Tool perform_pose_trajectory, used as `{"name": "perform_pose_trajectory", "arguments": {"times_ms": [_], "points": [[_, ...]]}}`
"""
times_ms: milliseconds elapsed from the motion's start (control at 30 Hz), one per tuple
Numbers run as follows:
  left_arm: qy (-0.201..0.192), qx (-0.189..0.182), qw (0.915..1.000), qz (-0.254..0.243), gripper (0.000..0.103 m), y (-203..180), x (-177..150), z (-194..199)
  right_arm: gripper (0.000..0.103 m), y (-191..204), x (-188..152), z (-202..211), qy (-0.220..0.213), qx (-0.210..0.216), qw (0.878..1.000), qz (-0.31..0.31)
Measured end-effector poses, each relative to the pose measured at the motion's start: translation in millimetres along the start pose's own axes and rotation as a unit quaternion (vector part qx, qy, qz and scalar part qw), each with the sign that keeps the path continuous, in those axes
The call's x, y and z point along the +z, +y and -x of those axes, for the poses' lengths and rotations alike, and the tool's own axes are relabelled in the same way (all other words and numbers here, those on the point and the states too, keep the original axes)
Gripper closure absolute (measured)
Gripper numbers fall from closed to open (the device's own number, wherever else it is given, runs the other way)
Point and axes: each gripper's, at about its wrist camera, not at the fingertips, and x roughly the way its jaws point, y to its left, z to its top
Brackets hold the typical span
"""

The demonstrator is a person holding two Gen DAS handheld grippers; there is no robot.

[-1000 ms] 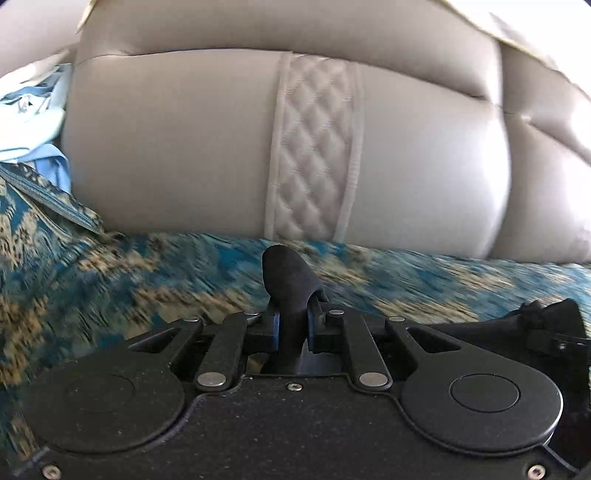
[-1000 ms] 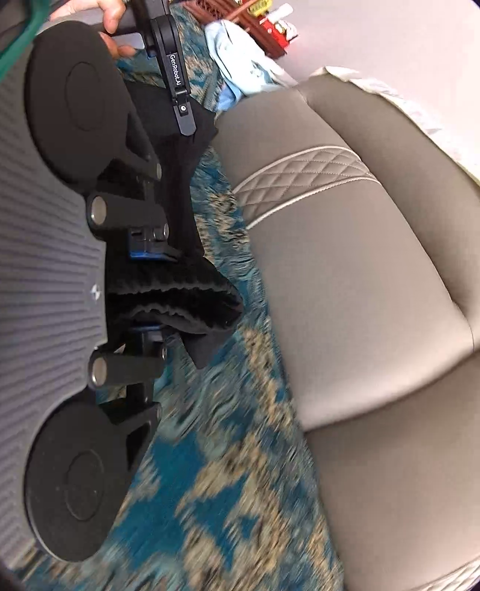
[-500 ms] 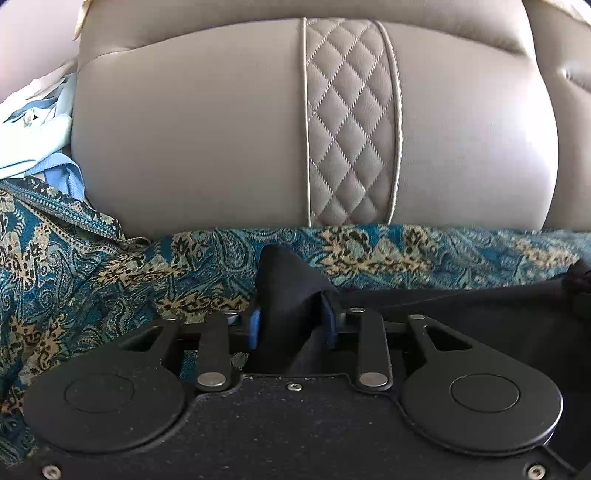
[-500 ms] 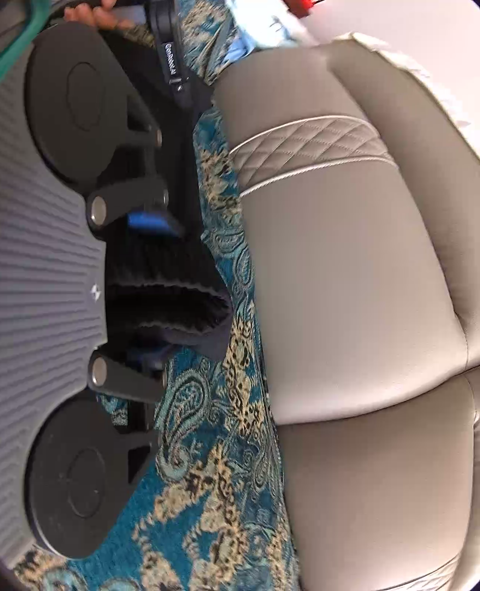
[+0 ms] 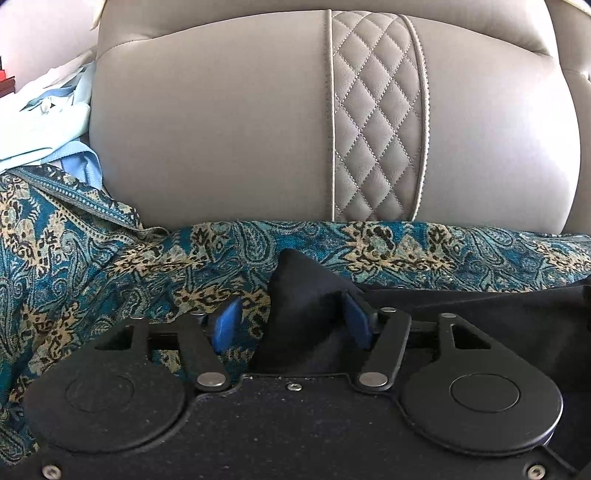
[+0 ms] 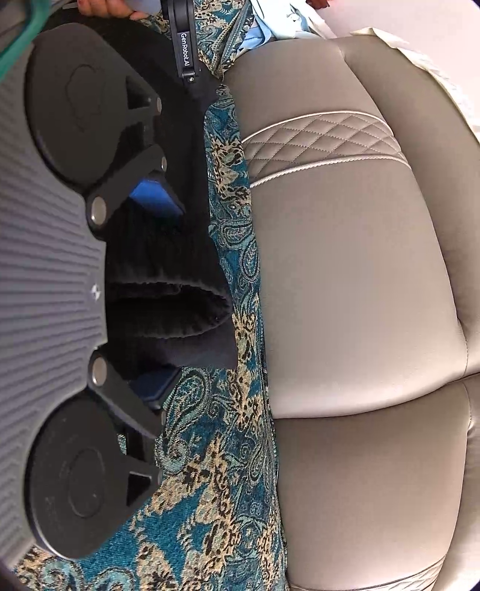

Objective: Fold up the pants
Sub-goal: 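Release the trousers and open both grippers, pulling them back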

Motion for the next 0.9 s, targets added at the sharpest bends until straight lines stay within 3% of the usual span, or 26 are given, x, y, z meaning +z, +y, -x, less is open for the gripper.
{"name": "perform_pose_trajectory", "arguments": {"times_ms": [100, 167, 300, 467, 633, 733, 900], "points": [[0.0, 0.013, 0.9996, -0.024, 0.033, -2.8, 2.3, 4.5, 0.003, 0.3, 1.5, 0.2, 0.003, 0.002, 1.0, 0.0], [0.007, 0.021, 0.9991, -0.037, 0.018, -4.2, 3.1, 10.9, 0.0, 2.4, 4.3, 2.8, 0.006, -0.003, 1.0, 0.008], [0.009, 0.0, 0.9998, -0.018, 0.018, -5.4, -4.8, 35.7, 0.0, 6.2, -0.9, 27.5, -0.037, -0.049, 0.998, 0.006], [-0.02, -0.038, 0.9986, -0.031, 0.007, -18.8, -31.2, 89.4, 0.0, 12.7, -24.8, 80.8, -0.092, -0.068, 0.993, 0.005], [-0.029, -0.027, 0.9965, -0.074, 0.005, -28.4, -72.8, 138.4, 0.0, 29.8, -64.8, 116.2, -0.089, -0.1, 0.99, 0.034], [-0.047, -0.044, 0.9947, -0.08, 0.0, -28.9, -105.9, 171.1, 0.0, 37.4, -91.8, 128.9, -0.075, -0.126, 0.989, 0.03], [-0.051, -0.053, 0.994, -0.081, 0.0, -32.5, -138.7, 193.9, 0.0, 51.3, -126.3, 135.6, -0.079, -0.128, 0.985, 0.082]]}}
